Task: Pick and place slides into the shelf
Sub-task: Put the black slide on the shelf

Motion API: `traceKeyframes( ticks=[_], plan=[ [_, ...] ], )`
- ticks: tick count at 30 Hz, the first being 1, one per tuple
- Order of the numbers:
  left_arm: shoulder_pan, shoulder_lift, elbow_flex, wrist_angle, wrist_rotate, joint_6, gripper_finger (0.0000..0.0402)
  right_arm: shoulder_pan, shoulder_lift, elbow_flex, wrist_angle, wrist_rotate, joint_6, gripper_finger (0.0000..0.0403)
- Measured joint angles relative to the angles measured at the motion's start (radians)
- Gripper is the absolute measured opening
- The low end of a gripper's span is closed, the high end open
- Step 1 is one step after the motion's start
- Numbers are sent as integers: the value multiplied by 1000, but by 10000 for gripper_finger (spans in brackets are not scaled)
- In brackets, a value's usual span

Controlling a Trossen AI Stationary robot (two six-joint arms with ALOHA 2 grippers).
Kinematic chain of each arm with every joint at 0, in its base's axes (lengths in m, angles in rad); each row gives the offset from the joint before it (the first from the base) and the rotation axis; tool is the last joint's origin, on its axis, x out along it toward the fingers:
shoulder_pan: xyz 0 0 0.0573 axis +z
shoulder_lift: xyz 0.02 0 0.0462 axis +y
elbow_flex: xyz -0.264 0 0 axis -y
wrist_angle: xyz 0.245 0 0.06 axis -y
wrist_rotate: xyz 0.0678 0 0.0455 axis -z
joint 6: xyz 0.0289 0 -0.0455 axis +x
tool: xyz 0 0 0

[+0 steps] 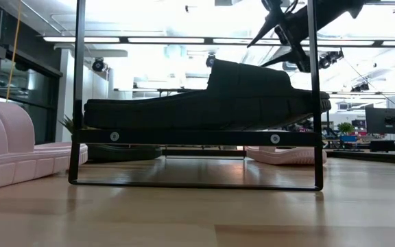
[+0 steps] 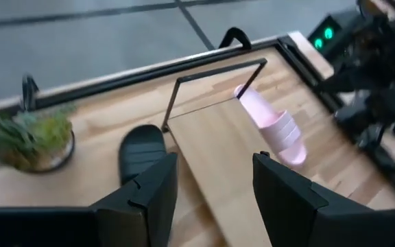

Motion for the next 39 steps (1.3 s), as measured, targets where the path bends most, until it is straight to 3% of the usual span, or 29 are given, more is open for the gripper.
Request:
traceKeyframes(
  ticks=[6,12,15,21,25,31,36,39],
  plan=[
    [0,7,-38,-6,-14,-202,172,-63,0,0,34,-36,-64,229],
    [0,-35,-264,67,56,-461,172,-100,0,0,115,-103,-51,229],
    [0,-78,-428,245,99,-520,172,-103,0,0,156,-110,-27,229],
    [0,-190,-772,737,88,-574,172,-102,0,0,218,-120,10,229],
    [0,-264,-961,927,61,-637,172,-102,1,0,231,-124,10,229],
    [0,-369,-1132,957,3,-818,172,-86,1,0,262,-135,72,229],
    [0,-412,-1182,974,-66,-843,172,-64,1,0,276,-128,64,229],
    [0,-407,-1208,971,-52,-897,172,-61,1,0,284,-116,62,229]
  ],
)
